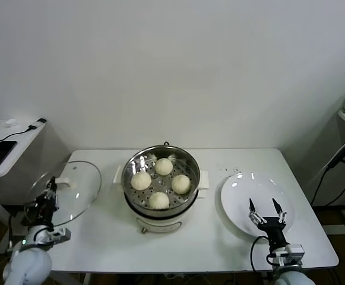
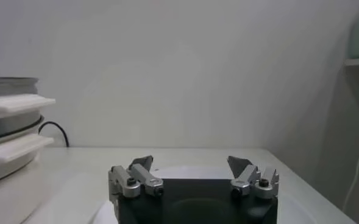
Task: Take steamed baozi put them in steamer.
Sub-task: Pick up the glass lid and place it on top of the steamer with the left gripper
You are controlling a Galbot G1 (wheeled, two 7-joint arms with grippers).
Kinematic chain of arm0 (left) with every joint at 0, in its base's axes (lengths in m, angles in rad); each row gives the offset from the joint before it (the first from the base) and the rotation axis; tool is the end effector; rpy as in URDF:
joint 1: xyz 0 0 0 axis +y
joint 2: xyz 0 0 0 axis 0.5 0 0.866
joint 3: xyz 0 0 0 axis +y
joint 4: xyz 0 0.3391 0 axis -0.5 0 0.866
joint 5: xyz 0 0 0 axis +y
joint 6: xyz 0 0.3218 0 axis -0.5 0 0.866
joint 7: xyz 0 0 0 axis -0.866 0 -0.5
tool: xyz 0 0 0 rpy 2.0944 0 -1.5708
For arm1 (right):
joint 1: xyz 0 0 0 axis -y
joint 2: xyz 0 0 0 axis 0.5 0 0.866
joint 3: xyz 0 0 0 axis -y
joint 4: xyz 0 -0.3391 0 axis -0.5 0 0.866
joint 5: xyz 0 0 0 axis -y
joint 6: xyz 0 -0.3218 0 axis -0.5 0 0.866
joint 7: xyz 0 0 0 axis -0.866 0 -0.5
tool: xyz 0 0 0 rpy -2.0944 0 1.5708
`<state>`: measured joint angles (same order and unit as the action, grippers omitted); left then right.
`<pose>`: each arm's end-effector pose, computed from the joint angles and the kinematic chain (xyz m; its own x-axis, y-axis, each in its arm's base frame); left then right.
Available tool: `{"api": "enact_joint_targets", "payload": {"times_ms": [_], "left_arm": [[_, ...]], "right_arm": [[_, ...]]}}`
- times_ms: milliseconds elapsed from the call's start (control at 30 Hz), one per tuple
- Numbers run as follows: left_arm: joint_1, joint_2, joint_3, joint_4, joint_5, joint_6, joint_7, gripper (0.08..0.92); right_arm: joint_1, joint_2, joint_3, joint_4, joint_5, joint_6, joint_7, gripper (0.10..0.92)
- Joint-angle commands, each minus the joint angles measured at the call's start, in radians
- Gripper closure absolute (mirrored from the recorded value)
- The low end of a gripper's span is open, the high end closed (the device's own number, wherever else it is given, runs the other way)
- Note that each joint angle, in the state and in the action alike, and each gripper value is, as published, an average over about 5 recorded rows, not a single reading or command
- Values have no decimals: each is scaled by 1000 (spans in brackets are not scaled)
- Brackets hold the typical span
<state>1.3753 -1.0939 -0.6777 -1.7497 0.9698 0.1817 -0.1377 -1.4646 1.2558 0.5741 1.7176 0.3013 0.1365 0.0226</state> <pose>0.2227 0.1726 -0.3167 -0.9697 -0.2432 -0.0228 -0.0413 0.0711 0.9966 0.1801 -0.1058 -0.3782 -0.9919 0.0224 0.1250 0.0200 0.9996 -0.0204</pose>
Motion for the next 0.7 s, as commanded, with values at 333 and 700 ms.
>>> {"api": "enact_joint_targets", "payload": {"times_ms": [333, 700], "left_arm": [[-144, 2, 427, -468, 206, 459, 327, 867], [-311, -177, 704, -361, 398, 599, 442, 867]], "right_arm": [[-38, 12, 0, -13, -35, 51, -11, 203], [-47, 21, -1, -48, -50, 96, -18, 203]]}}
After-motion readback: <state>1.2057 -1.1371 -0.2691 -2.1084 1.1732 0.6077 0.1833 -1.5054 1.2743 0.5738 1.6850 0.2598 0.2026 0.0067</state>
